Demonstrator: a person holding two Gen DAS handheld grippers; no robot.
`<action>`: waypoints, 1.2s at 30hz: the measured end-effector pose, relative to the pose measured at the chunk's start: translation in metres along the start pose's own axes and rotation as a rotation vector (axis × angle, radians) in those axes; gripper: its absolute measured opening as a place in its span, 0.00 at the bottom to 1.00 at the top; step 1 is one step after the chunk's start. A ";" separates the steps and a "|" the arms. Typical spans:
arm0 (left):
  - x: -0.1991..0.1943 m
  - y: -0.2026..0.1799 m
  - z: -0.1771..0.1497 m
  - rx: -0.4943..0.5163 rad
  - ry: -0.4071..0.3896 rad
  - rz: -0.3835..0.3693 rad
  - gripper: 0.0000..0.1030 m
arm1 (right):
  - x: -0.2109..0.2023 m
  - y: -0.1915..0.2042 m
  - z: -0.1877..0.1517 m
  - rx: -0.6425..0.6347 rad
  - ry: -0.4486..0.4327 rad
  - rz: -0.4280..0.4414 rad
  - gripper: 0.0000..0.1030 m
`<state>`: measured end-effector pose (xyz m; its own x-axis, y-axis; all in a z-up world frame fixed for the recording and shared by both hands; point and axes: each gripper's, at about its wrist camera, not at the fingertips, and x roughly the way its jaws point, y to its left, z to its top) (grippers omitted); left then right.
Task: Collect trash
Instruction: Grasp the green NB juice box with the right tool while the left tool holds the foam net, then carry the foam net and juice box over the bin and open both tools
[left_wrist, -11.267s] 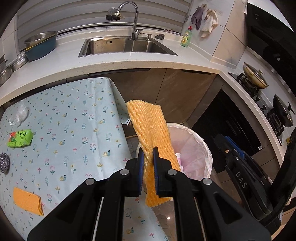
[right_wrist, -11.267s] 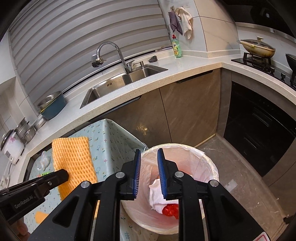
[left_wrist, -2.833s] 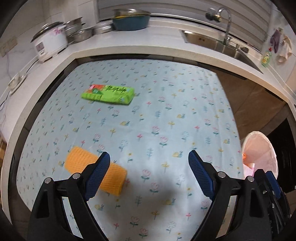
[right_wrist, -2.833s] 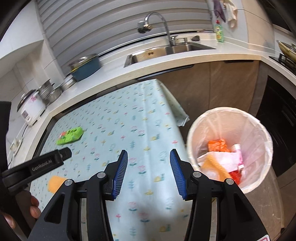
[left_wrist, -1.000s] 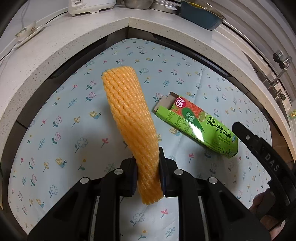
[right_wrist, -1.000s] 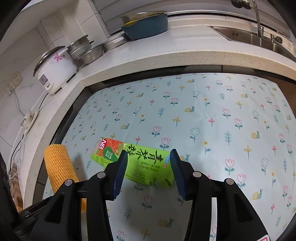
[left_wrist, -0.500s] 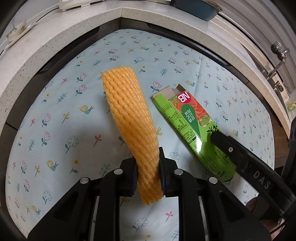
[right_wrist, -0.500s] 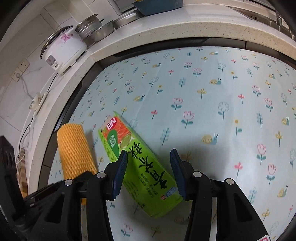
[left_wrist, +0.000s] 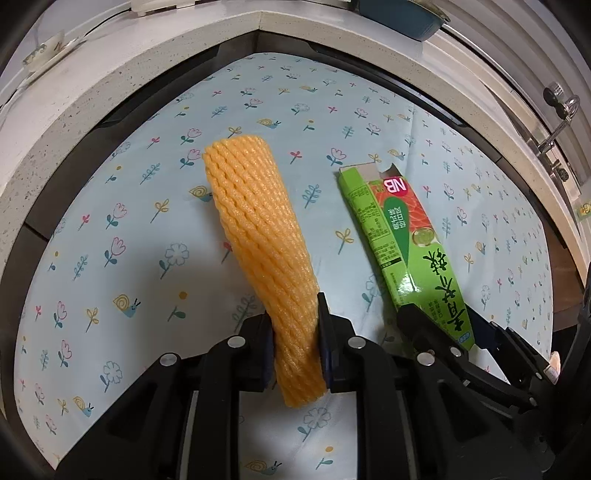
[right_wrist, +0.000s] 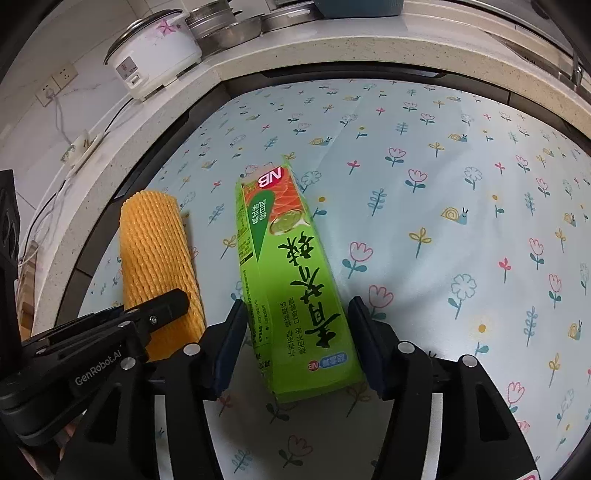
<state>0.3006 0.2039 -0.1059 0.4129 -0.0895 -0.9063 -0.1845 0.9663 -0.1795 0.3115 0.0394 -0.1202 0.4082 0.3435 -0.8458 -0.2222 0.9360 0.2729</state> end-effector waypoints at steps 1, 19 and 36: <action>0.000 0.002 0.001 -0.004 -0.001 0.001 0.18 | 0.001 0.002 0.000 -0.010 -0.002 -0.006 0.60; -0.023 -0.021 -0.010 0.057 -0.032 -0.037 0.18 | -0.034 -0.007 -0.024 0.023 -0.119 -0.154 0.47; -0.079 -0.145 -0.081 0.286 -0.075 -0.135 0.18 | -0.149 -0.110 -0.099 0.266 -0.236 -0.227 0.20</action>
<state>0.2229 0.0510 -0.0388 0.4828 -0.2133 -0.8493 0.1295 0.9766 -0.1717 0.1876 -0.1222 -0.0696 0.6188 0.1051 -0.7785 0.1209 0.9665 0.2265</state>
